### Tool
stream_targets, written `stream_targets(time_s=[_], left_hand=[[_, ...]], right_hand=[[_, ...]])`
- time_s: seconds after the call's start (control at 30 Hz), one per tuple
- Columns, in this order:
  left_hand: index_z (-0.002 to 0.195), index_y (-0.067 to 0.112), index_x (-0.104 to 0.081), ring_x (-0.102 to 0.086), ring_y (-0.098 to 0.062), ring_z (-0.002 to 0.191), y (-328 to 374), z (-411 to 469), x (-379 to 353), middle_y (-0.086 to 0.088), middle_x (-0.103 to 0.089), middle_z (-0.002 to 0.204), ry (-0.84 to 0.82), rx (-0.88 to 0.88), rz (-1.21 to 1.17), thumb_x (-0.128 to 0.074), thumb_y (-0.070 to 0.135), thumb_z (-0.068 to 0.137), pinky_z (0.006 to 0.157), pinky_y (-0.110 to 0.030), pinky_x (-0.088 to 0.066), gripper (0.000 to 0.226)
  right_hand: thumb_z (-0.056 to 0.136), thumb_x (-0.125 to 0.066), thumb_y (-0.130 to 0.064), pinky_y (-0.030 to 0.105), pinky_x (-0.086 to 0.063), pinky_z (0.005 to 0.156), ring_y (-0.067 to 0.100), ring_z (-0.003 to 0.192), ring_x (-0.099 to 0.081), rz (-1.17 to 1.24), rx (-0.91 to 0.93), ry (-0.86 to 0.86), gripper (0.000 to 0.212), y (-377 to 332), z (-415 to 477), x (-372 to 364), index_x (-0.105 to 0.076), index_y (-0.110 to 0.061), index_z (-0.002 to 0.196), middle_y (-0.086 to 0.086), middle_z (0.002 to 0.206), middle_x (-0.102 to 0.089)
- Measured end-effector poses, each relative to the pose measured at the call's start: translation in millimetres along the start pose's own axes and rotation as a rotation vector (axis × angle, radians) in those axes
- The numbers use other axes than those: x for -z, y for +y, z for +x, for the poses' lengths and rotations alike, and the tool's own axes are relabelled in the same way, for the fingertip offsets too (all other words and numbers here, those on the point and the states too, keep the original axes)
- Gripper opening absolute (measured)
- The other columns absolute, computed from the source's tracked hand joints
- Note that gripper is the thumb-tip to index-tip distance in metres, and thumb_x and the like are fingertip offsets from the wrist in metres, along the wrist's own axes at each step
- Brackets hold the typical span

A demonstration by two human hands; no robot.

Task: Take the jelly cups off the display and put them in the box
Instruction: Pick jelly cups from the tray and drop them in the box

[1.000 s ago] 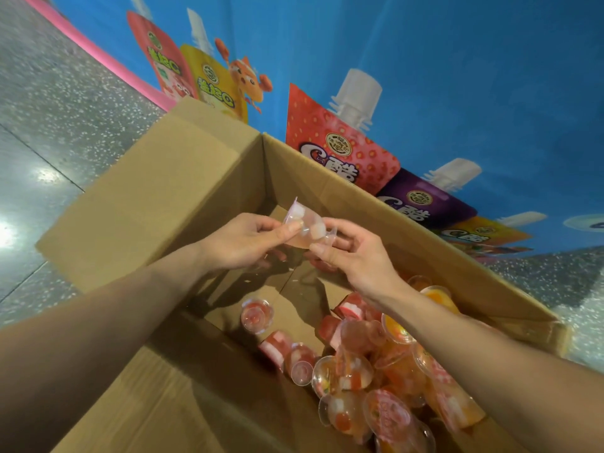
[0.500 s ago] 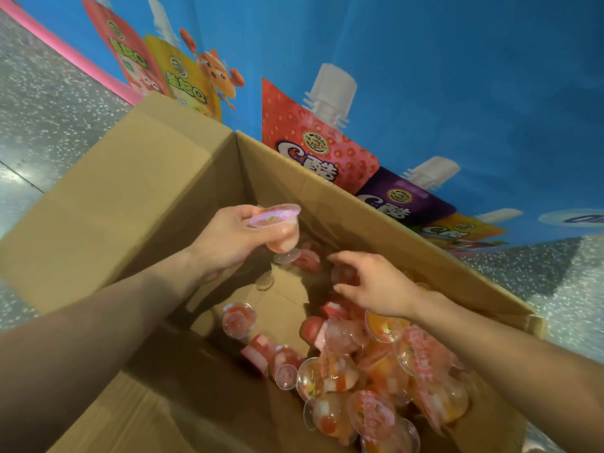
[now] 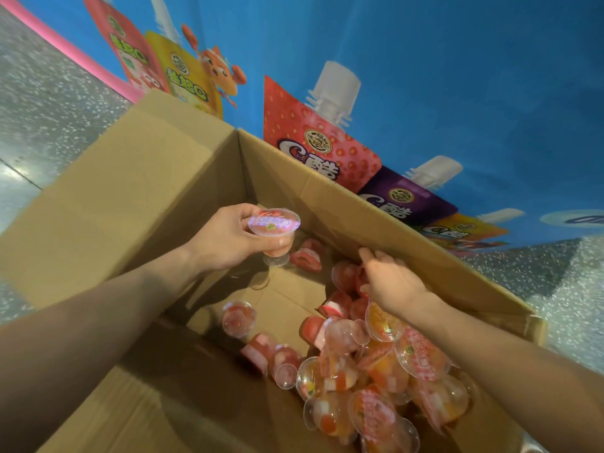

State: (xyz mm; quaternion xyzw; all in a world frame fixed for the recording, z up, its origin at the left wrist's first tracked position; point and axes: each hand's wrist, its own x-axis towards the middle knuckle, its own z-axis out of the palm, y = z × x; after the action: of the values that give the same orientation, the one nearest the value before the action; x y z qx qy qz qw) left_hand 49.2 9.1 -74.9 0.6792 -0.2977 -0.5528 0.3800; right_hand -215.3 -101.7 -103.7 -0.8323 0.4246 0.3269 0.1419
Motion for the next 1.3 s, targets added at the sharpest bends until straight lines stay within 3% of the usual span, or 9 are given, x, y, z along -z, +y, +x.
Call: stream_targets(time_s=[0.17,0.33,0.43,0.6,0.83,0.97,1.03,1.2,1.3], left_hand=[[0.108,0.01,-0.066,-0.06,0.002,0.052,-5.3,-0.4,4.4,0.01,-0.07,0.071,-0.009,-0.011,0.039,-0.087,0.022,0.074,0.048,-0.01,-0.042,0.041],[0.108,0.008,-0.065,-0.059,0.002,0.05,-6.1,-0.1,6.1,0.012,-0.068,0.065,-0.014,-0.013,0.009,-0.084,0.017,0.077,0.047,-0.008,-0.04,0.038],[0.11,0.007,-0.065,-0.059,0.001,0.05,-6.6,0.2,8.2,0.012,-0.068,0.066,-0.03,-0.011,-0.004,-0.084,0.018,0.077,0.048,-0.008,-0.041,0.04],[0.111,0.006,-0.066,-0.06,0.002,0.052,-9.3,0.9,10.4,0.009,-0.07,0.072,-0.018,-0.022,-0.014,-0.085,0.016,0.077,0.048,-0.009,-0.041,0.04],[0.111,0.008,-0.065,-0.06,0.002,0.051,-11.7,3.9,11.9,0.01,-0.069,0.069,-0.03,-0.01,0.004,-0.085,0.017,0.076,0.048,-0.008,-0.041,0.041],[0.114,0.011,-0.064,-0.063,0.003,0.057,-14.8,1.5,10.6,0.007,-0.071,0.081,-0.05,-0.012,0.038,-0.086,0.019,0.075,0.051,-0.008,-0.043,0.045],[0.114,0.013,-0.065,-0.065,0.001,0.063,-12.5,-0.2,11.9,0.005,-0.073,0.086,-0.042,-0.027,0.043,-0.088,0.022,0.073,0.053,-0.01,-0.045,0.048],[0.109,0.017,-0.067,-0.07,-0.01,0.084,11.8,-6.3,32.6,0.0,-0.077,0.096,-0.013,-0.12,0.083,-0.096,0.026,0.06,0.075,-0.028,-0.057,0.057],[0.107,0.015,-0.067,-0.07,-0.009,0.085,41.8,-16.1,46.6,0.001,-0.077,0.095,-0.03,-0.19,0.122,-0.096,0.023,0.058,0.076,-0.021,-0.055,0.057]], right_hand=[[0.092,-0.067,-0.012,0.045,-0.053,0.09,0.036,0.117,-0.059,-0.165,-0.038,0.036,0.051,-12.6,8.8,-16.9,-0.043,-0.007,0.137,0.016,0.129,-0.044],[0.091,-0.069,-0.018,0.048,-0.047,0.099,0.04,0.123,-0.053,-0.211,-0.075,-0.056,0.052,-16.9,17.9,-20.8,-0.048,-0.004,0.137,0.019,0.135,-0.042],[0.091,-0.065,-0.017,0.046,-0.043,0.107,0.04,0.128,-0.05,0.009,-0.117,-0.146,0.051,-12.6,26.0,-15.6,-0.046,-0.01,0.137,0.019,0.137,-0.047],[0.083,-0.073,-0.016,0.035,-0.048,0.104,0.029,0.127,-0.056,0.238,-0.087,-0.107,0.063,9.7,35.4,-5.4,-0.052,-0.022,0.142,0.007,0.14,-0.058],[0.071,-0.091,-0.017,0.036,-0.049,0.106,0.019,0.123,-0.06,0.665,-0.034,0.016,0.073,13.4,33.2,-16.1,-0.06,-0.016,0.136,0.003,0.131,-0.066],[0.072,-0.088,-0.003,0.037,-0.057,0.092,0.02,0.108,-0.069,1.04,-0.039,0.064,0.062,4.2,23.5,-7.2,-0.065,-0.017,0.127,0.006,0.119,-0.072],[0.073,-0.086,0.0,0.036,-0.06,0.083,0.021,0.101,-0.072,1.152,-0.013,0.076,0.053,-4.3,14.8,7.2,-0.068,-0.021,0.118,0.004,0.112,-0.075],[0.06,-0.09,-0.015,0.038,-0.059,0.089,0.02,0.099,-0.074,1.349,0.116,0.153,0.056,-26.3,-14.3,71.6,-0.071,-0.018,0.113,0.004,0.105,-0.078],[0.053,-0.087,-0.019,0.03,-0.06,0.082,0.019,0.096,-0.074,1.41,0.211,0.193,0.062,-33.5,-32.9,119.3,-0.07,-0.013,0.113,0.005,0.102,-0.078]])
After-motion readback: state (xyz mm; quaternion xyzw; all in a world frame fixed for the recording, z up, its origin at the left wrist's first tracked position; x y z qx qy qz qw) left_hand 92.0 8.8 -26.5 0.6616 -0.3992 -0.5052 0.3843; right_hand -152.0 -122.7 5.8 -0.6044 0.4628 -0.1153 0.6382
